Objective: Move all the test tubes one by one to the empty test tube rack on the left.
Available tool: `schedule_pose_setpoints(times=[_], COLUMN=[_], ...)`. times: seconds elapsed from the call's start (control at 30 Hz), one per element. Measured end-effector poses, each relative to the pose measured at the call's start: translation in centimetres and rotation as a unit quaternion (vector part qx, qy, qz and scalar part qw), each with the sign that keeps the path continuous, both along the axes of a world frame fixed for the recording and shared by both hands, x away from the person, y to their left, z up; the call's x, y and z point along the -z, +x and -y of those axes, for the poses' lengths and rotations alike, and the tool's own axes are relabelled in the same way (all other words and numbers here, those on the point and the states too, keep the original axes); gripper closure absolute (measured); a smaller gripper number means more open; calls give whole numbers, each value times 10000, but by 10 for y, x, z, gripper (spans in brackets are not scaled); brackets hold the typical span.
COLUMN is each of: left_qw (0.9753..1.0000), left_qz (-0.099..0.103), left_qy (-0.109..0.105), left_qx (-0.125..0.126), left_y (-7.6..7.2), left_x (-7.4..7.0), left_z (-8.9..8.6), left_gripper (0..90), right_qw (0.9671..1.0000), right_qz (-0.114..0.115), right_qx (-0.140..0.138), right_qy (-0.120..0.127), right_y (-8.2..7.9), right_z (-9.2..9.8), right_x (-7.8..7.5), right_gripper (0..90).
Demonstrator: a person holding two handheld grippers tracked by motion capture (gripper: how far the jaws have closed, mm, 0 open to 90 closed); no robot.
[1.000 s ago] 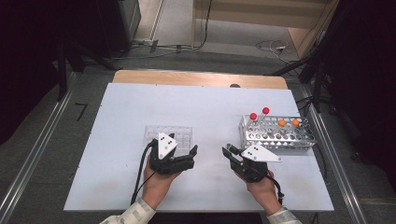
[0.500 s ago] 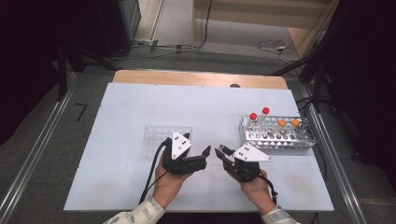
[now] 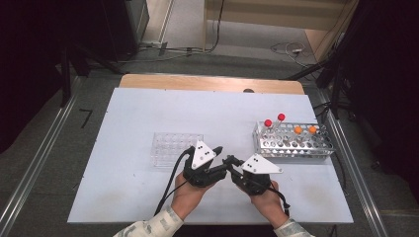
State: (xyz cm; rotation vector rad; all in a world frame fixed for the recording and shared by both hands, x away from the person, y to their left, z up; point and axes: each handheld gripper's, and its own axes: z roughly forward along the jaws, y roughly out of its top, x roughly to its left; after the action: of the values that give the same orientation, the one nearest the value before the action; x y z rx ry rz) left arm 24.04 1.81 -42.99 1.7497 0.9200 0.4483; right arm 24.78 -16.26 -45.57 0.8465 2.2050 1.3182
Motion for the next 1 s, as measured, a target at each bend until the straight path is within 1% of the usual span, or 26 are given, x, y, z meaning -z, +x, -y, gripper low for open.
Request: schedule_pose_setpoints(times=[0.07, 0.23, 0.37, 0.43, 0.67, 0.73, 0.83, 0.93, 1.0], left_qw=[10000, 9999, 9998, 9998, 9998, 9998, 9999, 9999, 10000], left_qz=[-9, -61, -57, -44, 36, 22, -27, -41, -55], left_qy=[14, 66, 123, 144, 187, 196, 158, 96, 10], left_qx=[31, 111, 118, 99, 79, 71, 26, -22, -55], left_y=[0, 1, 1, 1, 1, 2, 5, 7, 8], left_x=[0, 2, 3, 3, 1, 1, -1, -4, -8], left_z=[0, 2, 3, 4, 6, 6, 4, -2, -7], left_gripper=[600, 660, 702, 749, 768, 769, 769, 769, 770], right_qw=[10000, 10000, 10000, 10000, 10000, 10000, 9999, 9999, 9998], right_qz=[1, 1, 19, 18, 26, -16, -80, -140, -170], right_qx=[-3, -3, 2, 9, -2, -43, -114, -97, -75], right_qy=[16, 7, -26, -32, 20, 72, 35, 28, 44], right_y=[-1, -1, -1, -1, 0, 0, 1, 2, 3], right_z=[0, -1, -1, -2, 0, 0, 0, 0, 1], right_x=[0, 0, 0, 1, 0, 0, -1, 0, 0], right_gripper=[731, 730, 730, 731, 716, 646, 462, 375, 360])
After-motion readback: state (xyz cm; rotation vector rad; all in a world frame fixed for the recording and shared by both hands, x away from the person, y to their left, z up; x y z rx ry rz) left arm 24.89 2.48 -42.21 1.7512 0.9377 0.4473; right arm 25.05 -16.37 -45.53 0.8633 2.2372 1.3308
